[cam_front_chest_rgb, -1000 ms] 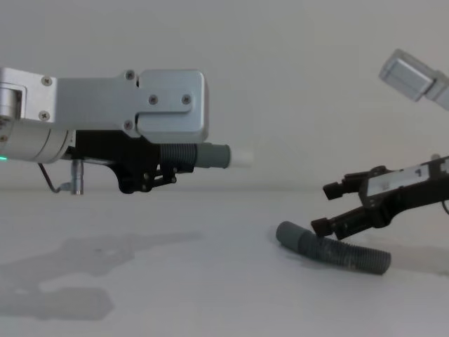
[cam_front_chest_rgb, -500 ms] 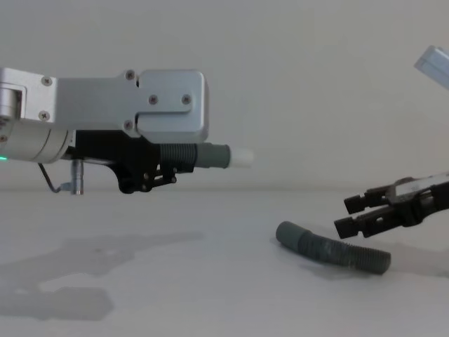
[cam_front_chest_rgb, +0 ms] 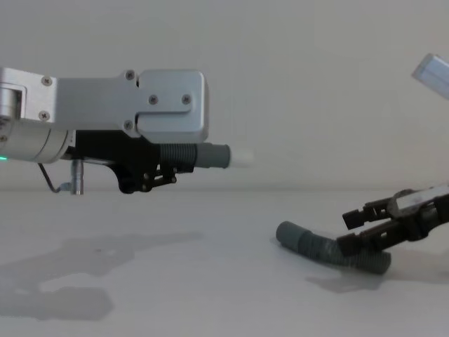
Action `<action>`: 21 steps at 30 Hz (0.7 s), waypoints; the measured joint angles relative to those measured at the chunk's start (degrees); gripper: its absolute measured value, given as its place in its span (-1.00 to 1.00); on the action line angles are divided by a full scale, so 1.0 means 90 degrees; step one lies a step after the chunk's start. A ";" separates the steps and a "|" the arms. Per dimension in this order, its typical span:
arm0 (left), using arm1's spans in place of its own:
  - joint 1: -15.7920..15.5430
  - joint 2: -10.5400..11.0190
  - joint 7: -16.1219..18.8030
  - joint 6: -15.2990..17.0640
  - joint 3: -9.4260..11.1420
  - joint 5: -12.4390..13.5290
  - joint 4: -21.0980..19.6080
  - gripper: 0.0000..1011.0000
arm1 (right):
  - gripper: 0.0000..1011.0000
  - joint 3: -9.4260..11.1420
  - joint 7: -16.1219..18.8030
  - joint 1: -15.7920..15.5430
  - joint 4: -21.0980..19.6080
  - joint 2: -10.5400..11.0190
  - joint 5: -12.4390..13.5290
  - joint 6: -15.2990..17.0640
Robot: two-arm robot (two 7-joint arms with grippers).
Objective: Use both hands to pick up one end of the pipe from the table, align the ends, and insert them.
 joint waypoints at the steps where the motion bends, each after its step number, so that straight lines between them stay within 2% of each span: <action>1: 0.0000 0.0000 0.0000 0.0000 0.0000 0.0000 0.0000 -0.37 | 0.98 -0.0038 -0.0044 -0.0001 -0.0012 0.0001 -0.0055 -0.0055; 13: 0.0000 0.0000 0.0000 0.0000 0.0000 0.0000 0.0000 -0.37 | 0.98 -0.0375 -0.0633 0.0045 0.0054 -0.0083 -0.0599 -0.0585; 21: 0.0000 0.0000 0.0000 0.0000 0.0000 0.0000 0.0001 -0.37 | 0.98 -0.0473 -0.0870 0.0082 0.0195 -0.0163 -0.0736 -0.0843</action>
